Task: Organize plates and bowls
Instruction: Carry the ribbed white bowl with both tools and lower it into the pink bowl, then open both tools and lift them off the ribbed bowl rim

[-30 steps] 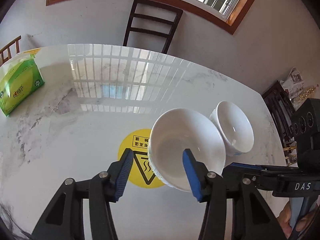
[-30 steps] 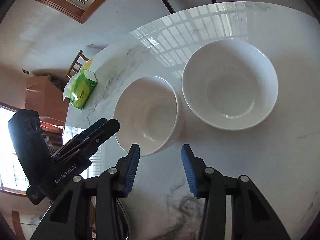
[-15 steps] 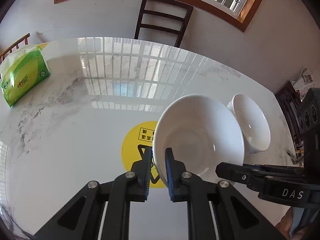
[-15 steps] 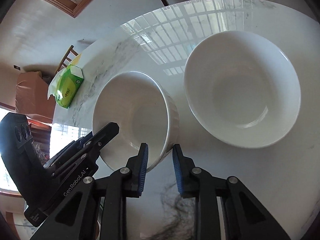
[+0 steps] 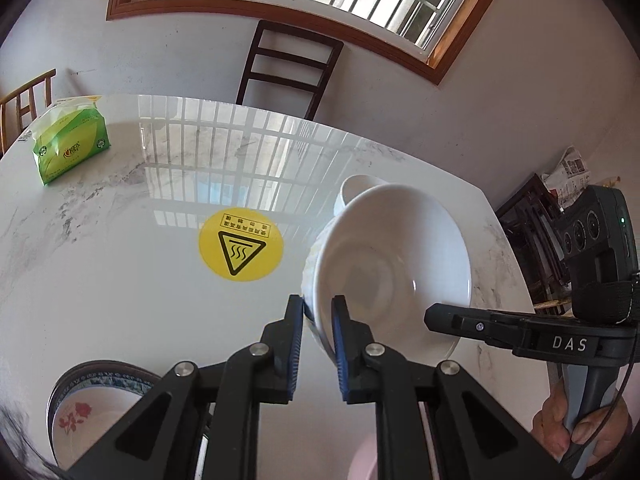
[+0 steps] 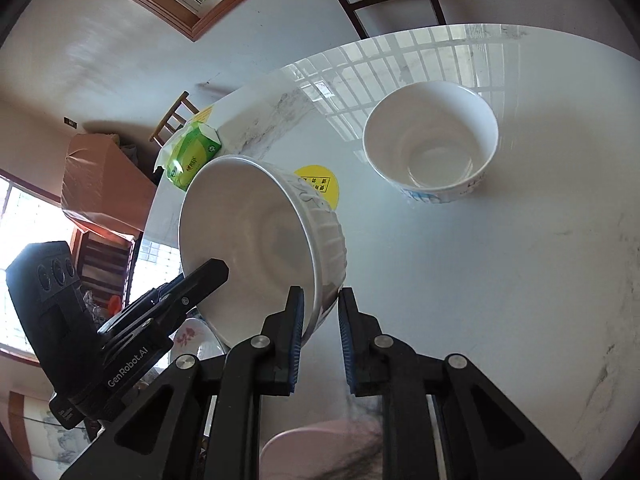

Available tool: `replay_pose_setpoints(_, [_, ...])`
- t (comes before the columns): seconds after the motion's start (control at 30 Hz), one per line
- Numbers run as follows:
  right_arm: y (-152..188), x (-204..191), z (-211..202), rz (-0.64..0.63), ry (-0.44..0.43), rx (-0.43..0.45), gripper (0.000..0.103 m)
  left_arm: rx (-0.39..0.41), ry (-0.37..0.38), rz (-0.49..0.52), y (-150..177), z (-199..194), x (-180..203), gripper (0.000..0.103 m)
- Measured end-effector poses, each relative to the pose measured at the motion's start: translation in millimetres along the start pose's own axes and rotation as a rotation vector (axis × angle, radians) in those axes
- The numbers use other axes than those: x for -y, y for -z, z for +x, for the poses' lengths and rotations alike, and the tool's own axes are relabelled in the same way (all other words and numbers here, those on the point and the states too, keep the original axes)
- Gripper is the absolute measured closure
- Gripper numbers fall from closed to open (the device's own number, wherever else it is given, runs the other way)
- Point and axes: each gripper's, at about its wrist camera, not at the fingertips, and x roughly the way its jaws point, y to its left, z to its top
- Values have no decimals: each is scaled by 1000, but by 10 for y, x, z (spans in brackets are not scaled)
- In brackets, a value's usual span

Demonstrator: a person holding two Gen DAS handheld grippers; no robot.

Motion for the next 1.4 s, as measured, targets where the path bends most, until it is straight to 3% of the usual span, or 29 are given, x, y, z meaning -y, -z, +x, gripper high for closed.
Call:
replay_pose_setpoints(0.3, [862, -25, -667, -68, 15, 25, 85, 20, 71, 57, 663, -542, 481, 88])
replay_pose_setpoints(0.63, [1472, 225, -715, -47, 44, -29, 84, -112, 84, 64, 1257, -390, 592, 88])
replay_pose_setpoints(1.1, [1638, 320, -496, -15, 57, -93, 85, -167, 39, 62, 1427, -240, 552, 87])
replay_pose_setpoints(1.4, [1606, 317, -445, -6, 65, -104, 85, -140, 13, 105, 1463, -268, 558, 86])
